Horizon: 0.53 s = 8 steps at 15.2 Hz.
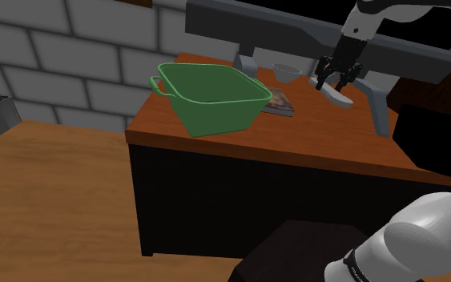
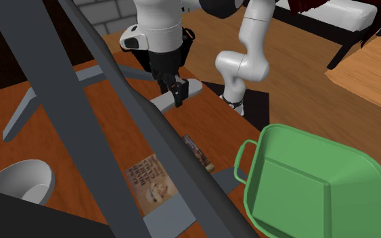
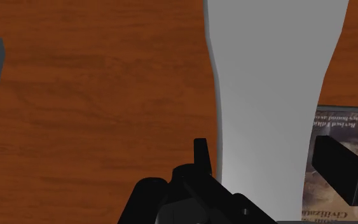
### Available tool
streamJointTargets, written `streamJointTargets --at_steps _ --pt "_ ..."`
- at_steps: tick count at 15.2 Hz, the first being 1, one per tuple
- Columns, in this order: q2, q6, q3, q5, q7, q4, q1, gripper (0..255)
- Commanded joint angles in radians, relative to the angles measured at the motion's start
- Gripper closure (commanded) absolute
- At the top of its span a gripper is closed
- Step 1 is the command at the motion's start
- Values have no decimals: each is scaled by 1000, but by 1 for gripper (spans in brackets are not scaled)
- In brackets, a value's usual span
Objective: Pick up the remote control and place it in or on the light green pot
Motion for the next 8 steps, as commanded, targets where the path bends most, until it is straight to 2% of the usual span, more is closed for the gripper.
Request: streamJointTargets --at_steps 1,8 --pt "6 -27 1 2 0 33 1 255" --pt "31 -122 2 7 -3 153 4 255"
